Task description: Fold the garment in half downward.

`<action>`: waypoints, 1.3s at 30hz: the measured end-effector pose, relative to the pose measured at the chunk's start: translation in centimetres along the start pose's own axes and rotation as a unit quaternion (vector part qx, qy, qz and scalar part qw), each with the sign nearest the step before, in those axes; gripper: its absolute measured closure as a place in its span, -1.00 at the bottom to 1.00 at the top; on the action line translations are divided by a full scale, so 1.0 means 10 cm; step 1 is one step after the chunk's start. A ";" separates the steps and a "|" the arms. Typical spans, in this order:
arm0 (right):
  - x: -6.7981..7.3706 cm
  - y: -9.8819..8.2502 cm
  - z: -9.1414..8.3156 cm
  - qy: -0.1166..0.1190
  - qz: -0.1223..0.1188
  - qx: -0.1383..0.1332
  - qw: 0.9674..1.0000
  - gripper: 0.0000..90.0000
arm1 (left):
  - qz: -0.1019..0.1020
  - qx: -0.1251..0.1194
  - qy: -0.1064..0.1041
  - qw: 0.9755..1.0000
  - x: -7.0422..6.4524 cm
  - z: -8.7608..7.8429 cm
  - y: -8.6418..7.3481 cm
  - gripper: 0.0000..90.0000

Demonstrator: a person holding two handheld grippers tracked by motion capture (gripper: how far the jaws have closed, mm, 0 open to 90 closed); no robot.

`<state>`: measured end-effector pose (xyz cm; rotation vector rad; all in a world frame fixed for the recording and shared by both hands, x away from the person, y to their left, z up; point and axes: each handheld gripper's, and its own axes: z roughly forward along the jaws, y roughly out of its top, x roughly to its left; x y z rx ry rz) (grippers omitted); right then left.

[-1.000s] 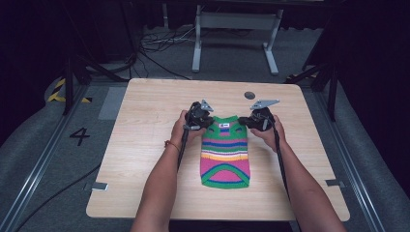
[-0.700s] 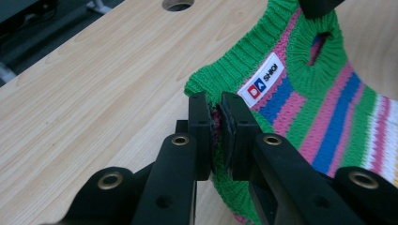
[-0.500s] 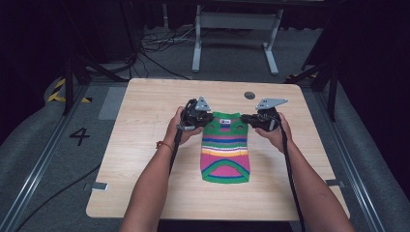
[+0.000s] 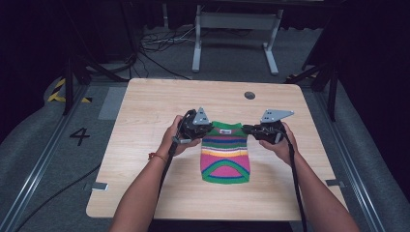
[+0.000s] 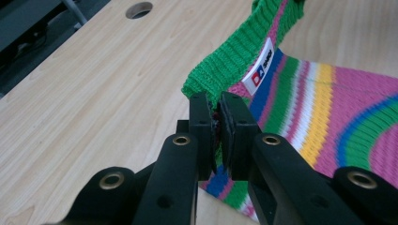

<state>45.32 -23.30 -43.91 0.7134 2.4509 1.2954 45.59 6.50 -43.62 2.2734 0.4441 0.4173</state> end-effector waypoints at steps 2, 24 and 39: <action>0.04 -0.02 -0.03 0.006 -0.002 -0.002 1.000 0.90 | 0.005 -0.002 -0.005 1.000 -0.05 -0.04 -0.01 0.87; 0.48 -0.21 -0.24 0.043 -0.046 0.027 0.998 0.89 | 0.058 0.003 -0.037 0.998 -0.60 -0.22 -0.20 0.85; 0.73 -0.39 -0.26 0.065 -0.065 0.056 0.994 0.88 | 0.101 0.039 -0.043 0.993 -0.92 -0.23 -0.32 0.85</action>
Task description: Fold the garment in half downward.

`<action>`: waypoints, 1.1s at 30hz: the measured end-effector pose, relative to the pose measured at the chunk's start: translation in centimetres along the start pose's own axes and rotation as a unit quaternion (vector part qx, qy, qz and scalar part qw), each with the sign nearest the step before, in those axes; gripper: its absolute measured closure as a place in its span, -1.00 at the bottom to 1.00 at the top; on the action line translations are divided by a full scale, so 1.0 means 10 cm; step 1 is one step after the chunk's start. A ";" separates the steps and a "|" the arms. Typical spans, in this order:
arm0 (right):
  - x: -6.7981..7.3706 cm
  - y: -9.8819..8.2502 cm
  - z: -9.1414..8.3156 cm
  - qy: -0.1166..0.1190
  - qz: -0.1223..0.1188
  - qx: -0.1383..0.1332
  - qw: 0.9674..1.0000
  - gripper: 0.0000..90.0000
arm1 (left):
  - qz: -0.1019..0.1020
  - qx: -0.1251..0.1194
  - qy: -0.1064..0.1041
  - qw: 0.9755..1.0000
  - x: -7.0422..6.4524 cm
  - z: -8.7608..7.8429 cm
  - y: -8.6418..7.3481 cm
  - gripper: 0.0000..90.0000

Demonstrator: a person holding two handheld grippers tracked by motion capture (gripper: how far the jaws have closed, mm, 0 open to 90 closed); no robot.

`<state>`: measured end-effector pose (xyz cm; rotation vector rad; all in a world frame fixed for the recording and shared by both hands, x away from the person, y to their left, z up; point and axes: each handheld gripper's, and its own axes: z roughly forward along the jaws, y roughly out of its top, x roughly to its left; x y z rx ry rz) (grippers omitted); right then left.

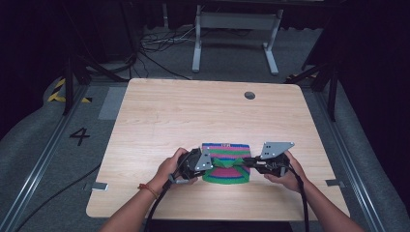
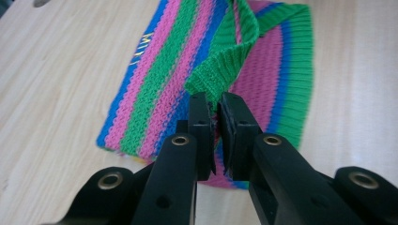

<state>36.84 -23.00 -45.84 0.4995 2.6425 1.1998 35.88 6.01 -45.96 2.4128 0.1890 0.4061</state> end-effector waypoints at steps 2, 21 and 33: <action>0.01 -0.02 0.00 0.002 0.000 0.001 1.000 0.88 | 0.006 0.003 -0.007 1.000 -0.05 0.00 0.01 0.85; 0.21 -0.20 -0.02 0.026 0.002 0.027 0.999 0.81 | 0.011 0.030 -0.033 0.999 -0.24 0.02 -0.14 0.74; 0.28 -0.16 -0.03 0.013 0.005 0.013 1.000 0.72 | -0.030 -0.006 -0.036 0.999 -0.17 0.01 -0.10 0.71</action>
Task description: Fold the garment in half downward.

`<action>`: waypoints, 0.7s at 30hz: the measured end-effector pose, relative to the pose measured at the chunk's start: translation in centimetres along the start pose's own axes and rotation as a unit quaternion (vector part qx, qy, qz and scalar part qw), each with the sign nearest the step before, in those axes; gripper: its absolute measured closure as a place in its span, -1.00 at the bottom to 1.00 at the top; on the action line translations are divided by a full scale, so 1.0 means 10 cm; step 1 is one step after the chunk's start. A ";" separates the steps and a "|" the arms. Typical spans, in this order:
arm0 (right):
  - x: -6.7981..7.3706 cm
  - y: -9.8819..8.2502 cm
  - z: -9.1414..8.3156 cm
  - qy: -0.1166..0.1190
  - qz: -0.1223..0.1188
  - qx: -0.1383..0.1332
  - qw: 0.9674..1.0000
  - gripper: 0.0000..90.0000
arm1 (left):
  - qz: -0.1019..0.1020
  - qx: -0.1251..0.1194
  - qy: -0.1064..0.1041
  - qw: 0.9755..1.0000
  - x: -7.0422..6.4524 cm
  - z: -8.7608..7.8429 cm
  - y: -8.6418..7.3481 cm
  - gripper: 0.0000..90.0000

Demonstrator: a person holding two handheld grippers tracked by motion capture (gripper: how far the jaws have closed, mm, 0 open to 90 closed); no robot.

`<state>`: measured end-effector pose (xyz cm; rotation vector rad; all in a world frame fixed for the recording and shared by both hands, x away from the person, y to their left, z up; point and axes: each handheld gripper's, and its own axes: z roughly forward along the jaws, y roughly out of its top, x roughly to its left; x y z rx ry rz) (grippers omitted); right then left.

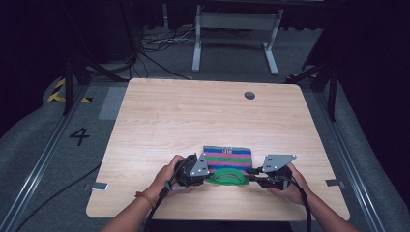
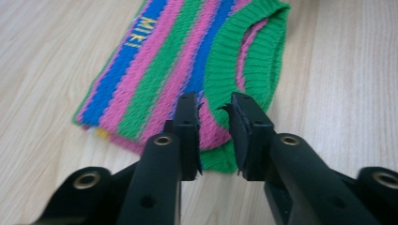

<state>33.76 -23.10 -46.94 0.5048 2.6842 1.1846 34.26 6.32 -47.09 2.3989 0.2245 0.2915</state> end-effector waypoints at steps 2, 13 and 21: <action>0.01 0.00 0.04 0.002 0.003 -0.002 1.000 0.74 | 0.004 0.003 -0.013 1.000 -0.03 0.05 0.00 0.76; 0.07 -0.13 0.21 0.001 0.000 0.016 1.000 0.76 | -0.025 -0.005 -0.024 0.999 -0.06 0.17 -0.16 0.75; 0.05 -0.14 0.23 -0.015 -0.007 0.013 1.000 0.78 | -0.035 -0.020 -0.019 0.999 0.01 0.20 -0.20 0.79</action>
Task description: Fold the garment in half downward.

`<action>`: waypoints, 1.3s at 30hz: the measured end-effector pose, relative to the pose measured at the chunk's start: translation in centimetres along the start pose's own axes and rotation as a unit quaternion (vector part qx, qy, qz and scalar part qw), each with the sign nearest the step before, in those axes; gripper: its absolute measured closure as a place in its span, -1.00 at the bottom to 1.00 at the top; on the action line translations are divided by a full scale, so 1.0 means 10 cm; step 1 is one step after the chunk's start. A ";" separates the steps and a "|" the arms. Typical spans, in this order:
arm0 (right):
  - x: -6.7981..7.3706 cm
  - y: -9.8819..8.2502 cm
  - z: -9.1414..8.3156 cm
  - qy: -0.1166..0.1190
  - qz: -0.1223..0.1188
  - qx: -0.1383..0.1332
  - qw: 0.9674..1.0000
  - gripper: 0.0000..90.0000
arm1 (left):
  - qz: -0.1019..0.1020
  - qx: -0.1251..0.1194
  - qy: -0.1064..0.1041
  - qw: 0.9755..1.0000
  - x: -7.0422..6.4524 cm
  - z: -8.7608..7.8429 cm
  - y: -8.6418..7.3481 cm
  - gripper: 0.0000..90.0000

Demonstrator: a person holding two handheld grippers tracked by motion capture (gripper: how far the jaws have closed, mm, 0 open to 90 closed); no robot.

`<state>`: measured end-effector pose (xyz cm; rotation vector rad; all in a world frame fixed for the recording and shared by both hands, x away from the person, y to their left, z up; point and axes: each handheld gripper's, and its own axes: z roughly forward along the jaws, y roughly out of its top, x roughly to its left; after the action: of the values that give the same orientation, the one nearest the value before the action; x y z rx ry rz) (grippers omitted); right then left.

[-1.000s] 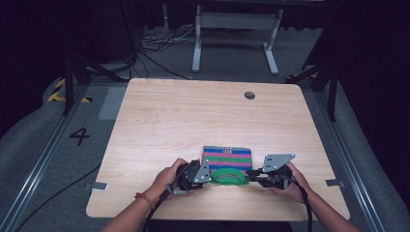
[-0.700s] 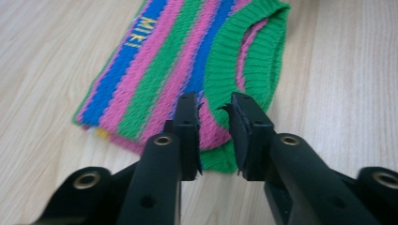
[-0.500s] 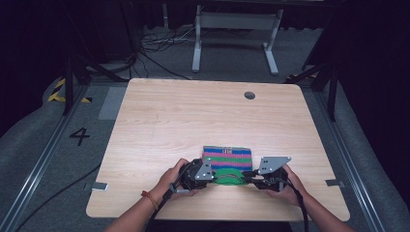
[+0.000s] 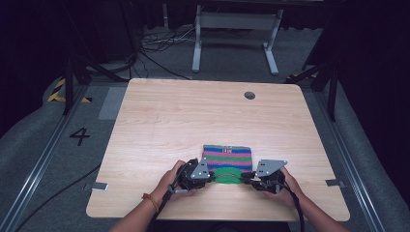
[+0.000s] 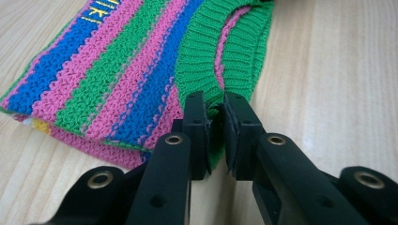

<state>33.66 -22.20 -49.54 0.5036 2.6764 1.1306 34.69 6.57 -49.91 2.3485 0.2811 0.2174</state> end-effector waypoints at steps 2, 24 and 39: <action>-0.03 0.00 0.01 0.001 0.003 -0.001 1.000 0.77 | -0.008 -0.005 -0.004 1.000 0.04 0.01 0.00 0.78; -0.08 0.13 -0.19 -0.033 -0.004 0.028 0.999 0.20 | -0.019 0.023 0.047 0.998 0.14 -0.36 -0.01 0.12; -0.18 -0.13 -0.51 -0.086 0.027 0.034 0.995 -0.26 | -0.056 0.065 0.107 0.991 0.19 -0.84 -0.51 -0.37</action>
<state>33.47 -27.04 -46.87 0.6568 2.5735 0.9647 33.83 16.21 -47.40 2.4303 0.5452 0.4081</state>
